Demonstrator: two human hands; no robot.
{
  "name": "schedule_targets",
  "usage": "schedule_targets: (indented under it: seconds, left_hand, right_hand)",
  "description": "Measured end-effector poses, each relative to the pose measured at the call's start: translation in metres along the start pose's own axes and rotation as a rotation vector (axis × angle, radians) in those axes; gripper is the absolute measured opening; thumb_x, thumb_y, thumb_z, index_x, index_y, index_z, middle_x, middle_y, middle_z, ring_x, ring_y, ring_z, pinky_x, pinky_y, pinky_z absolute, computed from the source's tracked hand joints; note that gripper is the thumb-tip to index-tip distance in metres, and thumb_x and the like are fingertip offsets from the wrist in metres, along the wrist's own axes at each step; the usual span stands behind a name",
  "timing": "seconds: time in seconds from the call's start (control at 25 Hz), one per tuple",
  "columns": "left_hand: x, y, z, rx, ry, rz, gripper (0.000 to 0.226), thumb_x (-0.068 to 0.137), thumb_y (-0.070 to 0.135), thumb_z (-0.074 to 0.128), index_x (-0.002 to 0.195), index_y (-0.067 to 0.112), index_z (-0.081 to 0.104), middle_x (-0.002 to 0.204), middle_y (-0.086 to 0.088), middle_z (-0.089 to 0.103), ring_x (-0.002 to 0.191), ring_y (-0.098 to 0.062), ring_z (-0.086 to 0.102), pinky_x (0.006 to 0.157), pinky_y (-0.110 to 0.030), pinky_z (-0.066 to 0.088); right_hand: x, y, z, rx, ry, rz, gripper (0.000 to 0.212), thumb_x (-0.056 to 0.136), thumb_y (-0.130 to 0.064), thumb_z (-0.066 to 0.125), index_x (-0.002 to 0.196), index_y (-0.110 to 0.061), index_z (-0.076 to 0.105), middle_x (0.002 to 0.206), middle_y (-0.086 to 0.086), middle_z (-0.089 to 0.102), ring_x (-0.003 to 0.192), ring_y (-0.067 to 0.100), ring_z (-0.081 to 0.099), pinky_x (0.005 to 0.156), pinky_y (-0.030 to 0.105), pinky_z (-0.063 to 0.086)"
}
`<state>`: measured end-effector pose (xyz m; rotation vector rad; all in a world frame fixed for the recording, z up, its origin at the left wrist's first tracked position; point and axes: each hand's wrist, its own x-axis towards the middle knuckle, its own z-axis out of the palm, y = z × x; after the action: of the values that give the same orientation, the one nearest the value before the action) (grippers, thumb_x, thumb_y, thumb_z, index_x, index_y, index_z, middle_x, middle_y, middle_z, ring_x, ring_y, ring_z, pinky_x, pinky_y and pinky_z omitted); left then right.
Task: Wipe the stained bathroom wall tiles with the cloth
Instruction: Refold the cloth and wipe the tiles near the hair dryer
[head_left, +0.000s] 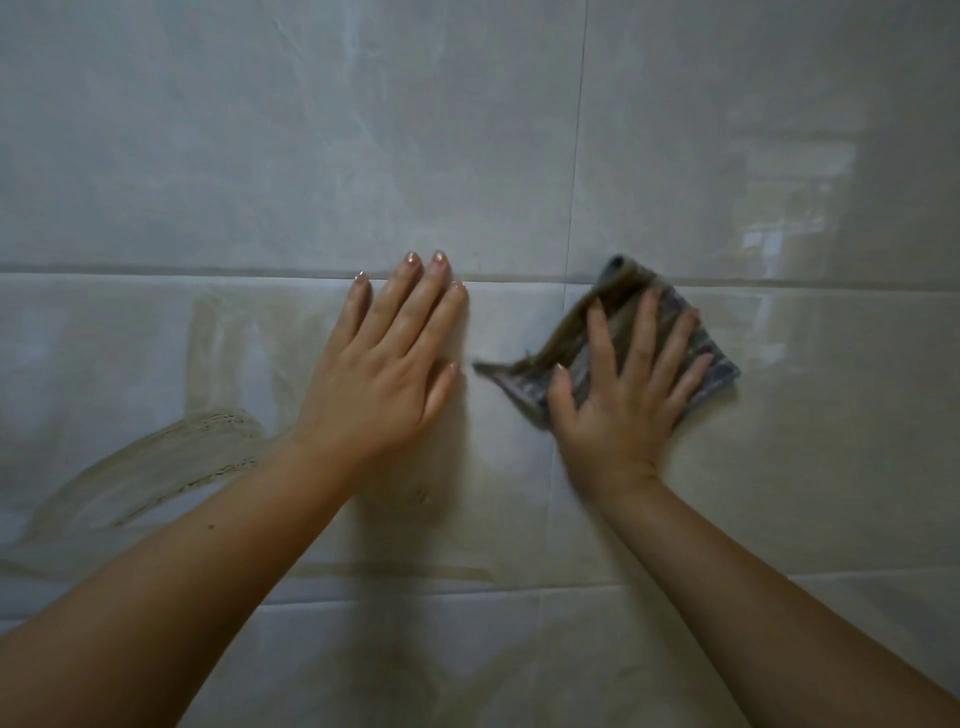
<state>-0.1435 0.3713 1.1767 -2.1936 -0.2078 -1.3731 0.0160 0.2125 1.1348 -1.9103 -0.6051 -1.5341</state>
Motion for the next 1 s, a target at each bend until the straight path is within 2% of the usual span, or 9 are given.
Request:
schedule_targets:
  seconds: [0.12,0.24,0.28,0.44,0.64,0.8,0.84,0.92,1.0]
  left_hand:
    - [-0.001,0.000,0.001,-0.007,0.022,0.005,0.062,0.099,0.035,0.038,0.155,0.011,0.025,0.163,-0.009,0.016,0.152,-0.025,0.012,0.122,-0.051,0.013]
    - [-0.001,-0.002,0.002,-0.004,0.031,0.007,0.061,0.100,0.037,0.034,0.155,0.012,0.025,0.163,-0.009,0.018,0.152,-0.025,0.013,0.122,-0.050,0.012]
    - [-0.001,-0.002,0.002,0.002,0.040,0.001,0.061,0.100,0.038,0.033,0.155,0.012,0.026,0.163,-0.009,0.018,0.151,-0.026,0.014,0.122,-0.050,0.012]
    - [0.000,0.007,0.008,0.005,0.084,-0.018,0.063,0.100,0.041,0.038,0.153,0.009,0.029,0.161,-0.013,0.023,0.150,-0.031,0.018,0.120,-0.055,0.016]
    - [-0.002,0.007,0.007,0.004,0.082,-0.018,0.065,0.099,0.043,0.040,0.153,0.008,0.029,0.161,-0.014,0.023,0.150,-0.031,0.018,0.119,-0.055,0.018]
    - [0.000,0.009,0.008,0.001,0.068,-0.025,0.066,0.098,0.042,0.038,0.153,0.008,0.028,0.162,-0.014,0.021,0.150,-0.031,0.016,0.120,-0.055,0.014]
    - [0.001,0.012,0.008,-0.005,0.058,-0.037,0.067,0.097,0.042,0.038,0.153,0.007,0.027,0.162,-0.015,0.019,0.151,-0.031,0.015,0.120,-0.055,0.012]
    - [0.001,0.018,0.007,-0.018,0.037,-0.079,0.070,0.096,0.043,0.039,0.154,0.008,0.024,0.163,-0.015,0.015,0.151,-0.030,0.010,0.120,-0.057,0.009]
    - [0.003,0.024,0.006,-0.034,0.032,-0.090,0.071,0.095,0.044,0.039,0.154,0.008,0.025,0.163,-0.014,0.015,0.152,-0.029,0.009,0.120,-0.058,0.009]
  right_hand:
    - [-0.005,-0.030,0.001,0.046,-0.045,-0.209,0.066,0.088,-0.053,0.046,0.149,-0.033,0.032,0.161,0.011,0.016,0.147,0.043,0.010,0.115,0.066,0.006]
    - [-0.042,0.018,0.003,0.014,-0.074,-0.483,0.066,0.082,-0.053,0.058,0.143,-0.032,0.044,0.158,0.009,0.024,0.146,0.042,0.015,0.113,0.068,0.011]
    - [-0.037,0.033,0.003,0.009,-0.048,-0.446,0.066,0.082,-0.051,0.058,0.143,-0.031,0.045,0.157,0.010,0.026,0.145,0.042,0.016,0.112,0.068,0.013]
    - [0.022,0.001,-0.004,0.004,0.015,0.063,0.065,0.089,-0.050,0.045,0.149,-0.029,0.033,0.159,0.014,0.021,0.146,0.043,0.013,0.114,0.065,0.010]
    - [-0.010,0.032,-0.001,-0.021,-0.043,-0.361,0.065,0.085,-0.049,0.052,0.145,-0.030,0.039,0.158,0.013,0.025,0.145,0.043,0.015,0.114,0.066,0.011]
    - [0.026,0.016,-0.004,-0.021,0.067,0.208,0.064,0.088,-0.048,0.044,0.148,-0.028,0.036,0.158,0.014,0.025,0.145,0.042,0.017,0.114,0.065,0.014]
    - [0.028,0.003,-0.005,-0.012,0.064,0.196,0.063,0.089,-0.048,0.043,0.149,-0.029,0.036,0.158,0.013,0.025,0.145,0.043,0.017,0.114,0.065,0.013]
    - [0.013,0.003,-0.002,0.000,-0.005,-0.083,0.061,0.089,-0.048,0.045,0.147,-0.030,0.039,0.158,0.012,0.024,0.146,0.043,0.015,0.116,0.064,0.008]
    - [0.005,0.044,-0.002,-0.015,-0.019,-0.238,0.060,0.088,-0.048,0.048,0.145,-0.031,0.042,0.158,0.012,0.026,0.146,0.041,0.016,0.115,0.064,0.010]
